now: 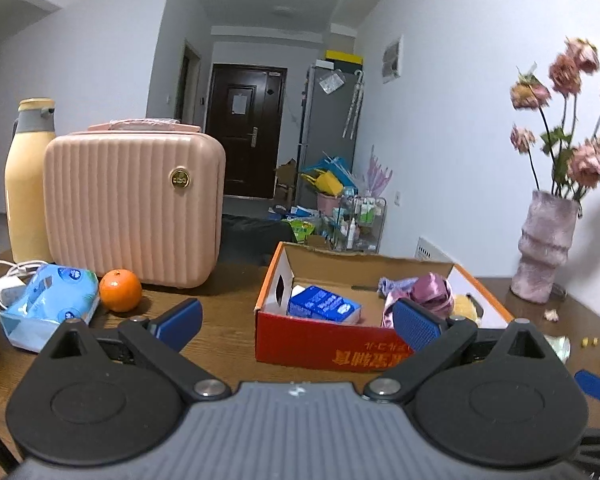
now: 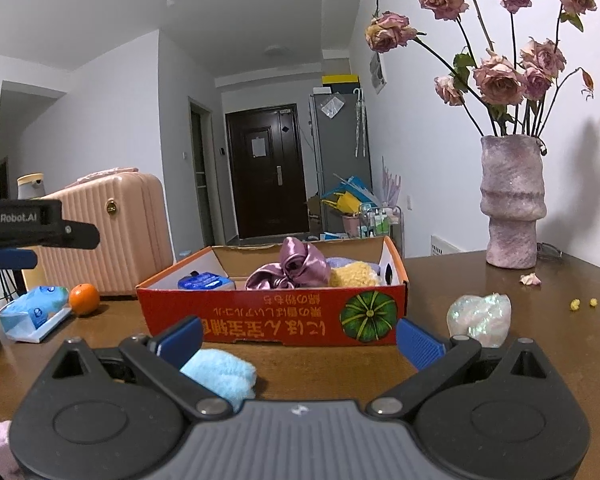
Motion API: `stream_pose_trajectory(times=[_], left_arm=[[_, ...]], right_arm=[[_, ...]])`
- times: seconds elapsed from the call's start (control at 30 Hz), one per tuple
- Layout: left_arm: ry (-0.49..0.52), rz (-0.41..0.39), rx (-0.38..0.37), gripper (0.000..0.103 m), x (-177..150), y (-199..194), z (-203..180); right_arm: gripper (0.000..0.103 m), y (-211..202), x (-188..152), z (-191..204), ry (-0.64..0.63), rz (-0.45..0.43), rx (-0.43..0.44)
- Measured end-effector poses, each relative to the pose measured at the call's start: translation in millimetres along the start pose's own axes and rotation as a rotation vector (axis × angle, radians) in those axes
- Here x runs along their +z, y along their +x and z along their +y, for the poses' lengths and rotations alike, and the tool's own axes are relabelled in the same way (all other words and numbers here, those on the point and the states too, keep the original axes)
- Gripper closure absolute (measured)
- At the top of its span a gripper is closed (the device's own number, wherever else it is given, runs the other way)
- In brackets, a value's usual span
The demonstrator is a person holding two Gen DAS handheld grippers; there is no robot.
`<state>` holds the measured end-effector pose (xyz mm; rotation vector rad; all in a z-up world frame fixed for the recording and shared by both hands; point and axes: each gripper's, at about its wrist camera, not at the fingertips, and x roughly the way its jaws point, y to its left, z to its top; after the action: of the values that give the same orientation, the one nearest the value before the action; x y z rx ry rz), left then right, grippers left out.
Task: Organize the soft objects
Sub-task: 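Withdraw both open tools from the box back over the table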
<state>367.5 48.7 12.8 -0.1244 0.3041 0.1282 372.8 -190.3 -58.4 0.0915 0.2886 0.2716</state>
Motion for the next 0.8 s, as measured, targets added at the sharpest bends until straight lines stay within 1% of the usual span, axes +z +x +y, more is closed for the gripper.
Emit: stream_pose_trajectory(times=[0.1, 0.37, 0.8], left_arm=[[0.038, 0.023, 0.006, 0.000, -3, -6, -4], [0.090, 0.088, 0.010, 0.000, -14, -28, -2], [0.103, 0.159, 0.005, 0.000, -38, -74, 12]], right_arm=[[0.000, -7, -2, 2, 0.000, 0.001, -0.005], [0.000, -27, -8, 5, 0.016, 0.018, 0.000], [0.000, -73, -21, 14, 0.005, 0.042, -0.002]])
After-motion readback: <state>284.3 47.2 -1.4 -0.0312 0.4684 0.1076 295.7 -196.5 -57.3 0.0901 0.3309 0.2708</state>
